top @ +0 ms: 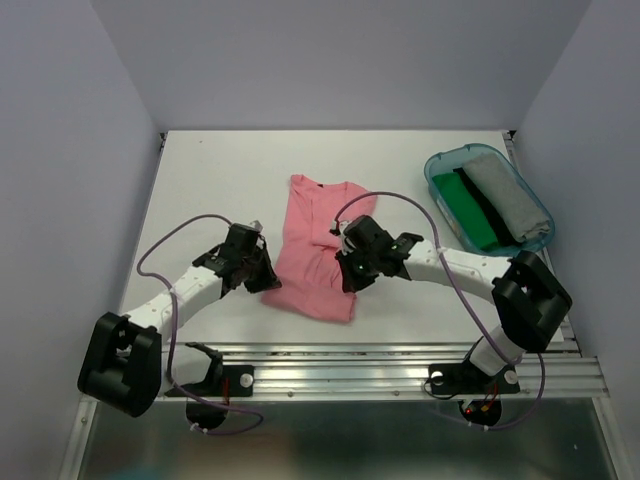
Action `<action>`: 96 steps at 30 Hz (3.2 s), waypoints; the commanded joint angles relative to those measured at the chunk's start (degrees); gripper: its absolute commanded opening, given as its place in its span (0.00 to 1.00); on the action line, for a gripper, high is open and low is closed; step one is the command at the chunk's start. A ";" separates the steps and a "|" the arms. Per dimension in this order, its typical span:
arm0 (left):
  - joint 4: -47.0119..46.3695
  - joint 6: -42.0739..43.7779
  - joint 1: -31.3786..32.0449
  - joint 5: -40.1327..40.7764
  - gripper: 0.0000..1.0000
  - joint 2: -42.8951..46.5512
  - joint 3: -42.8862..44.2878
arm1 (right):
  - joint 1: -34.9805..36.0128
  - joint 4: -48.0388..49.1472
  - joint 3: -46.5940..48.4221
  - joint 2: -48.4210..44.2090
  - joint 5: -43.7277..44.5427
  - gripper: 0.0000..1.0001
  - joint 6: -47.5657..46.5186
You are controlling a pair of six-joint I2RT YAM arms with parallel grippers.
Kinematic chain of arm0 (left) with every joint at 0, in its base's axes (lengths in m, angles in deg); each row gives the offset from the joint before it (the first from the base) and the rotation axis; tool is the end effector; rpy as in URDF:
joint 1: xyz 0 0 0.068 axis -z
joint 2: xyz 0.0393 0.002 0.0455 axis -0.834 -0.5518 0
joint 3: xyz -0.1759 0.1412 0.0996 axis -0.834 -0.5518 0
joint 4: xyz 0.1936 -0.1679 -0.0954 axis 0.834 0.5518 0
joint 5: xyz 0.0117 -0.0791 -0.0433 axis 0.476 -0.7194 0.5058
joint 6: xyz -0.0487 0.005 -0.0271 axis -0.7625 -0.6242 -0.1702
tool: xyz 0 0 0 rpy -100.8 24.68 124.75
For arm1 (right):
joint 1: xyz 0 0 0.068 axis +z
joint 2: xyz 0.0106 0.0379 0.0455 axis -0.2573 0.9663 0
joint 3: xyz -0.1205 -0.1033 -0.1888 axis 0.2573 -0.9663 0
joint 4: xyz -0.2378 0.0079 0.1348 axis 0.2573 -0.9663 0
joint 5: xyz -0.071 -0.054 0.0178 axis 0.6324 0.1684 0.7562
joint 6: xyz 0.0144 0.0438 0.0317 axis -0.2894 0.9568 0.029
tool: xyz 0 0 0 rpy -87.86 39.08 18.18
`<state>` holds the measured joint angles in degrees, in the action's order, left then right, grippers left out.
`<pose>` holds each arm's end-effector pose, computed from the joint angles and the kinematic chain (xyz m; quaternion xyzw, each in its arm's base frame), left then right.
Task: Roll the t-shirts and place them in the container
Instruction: Roll the T-shirt to the center of the board.
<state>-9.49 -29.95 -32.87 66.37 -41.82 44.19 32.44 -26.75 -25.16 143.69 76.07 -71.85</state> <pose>0.2277 -0.1085 0.1632 -0.0597 0.9264 -0.2640 0.2619 0.2213 0.2515 0.1689 -0.2818 0.9106 0.2323 0.1935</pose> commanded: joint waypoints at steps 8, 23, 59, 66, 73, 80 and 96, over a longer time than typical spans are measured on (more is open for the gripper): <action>-1.47 -4.39 0.18 4.78 0.00 -5.55 -2.04 | 0.46 7.90 -3.59 3.83 3.13 0.01 2.05; -1.29 -2.12 -2.62 11.63 0.00 -17.93 6.11 | 1.51 13.97 -7.20 5.32 4.98 0.01 13.72; 18.66 9.75 -23.02 19.46 0.21 1.48 31.09 | 25.68 21.61 8.10 17.36 38.99 0.83 -26.07; 17.52 9.67 -23.20 18.32 0.21 1.48 29.60 | 25.68 26.44 6.61 21.06 42.95 0.60 -25.37; 17.25 9.84 -23.20 17.96 0.21 1.74 28.72 | 25.68 28.03 7.31 22.99 42.69 0.21 -24.49; 17.26 10.37 -24.87 17.26 0.21 2.71 28.72 | 21.48 25.76 8.00 16.59 27.35 0.01 -17.74; 15.94 10.63 -25.04 14.19 0.21 2.89 26.61 | 4.69 19.77 15.91 18.24 -22.76 0.01 2.13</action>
<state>7.84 -20.51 -57.75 81.60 -40.22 71.40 40.53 -7.93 -13.94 161.26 69.29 -76.16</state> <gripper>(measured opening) 0.211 0.078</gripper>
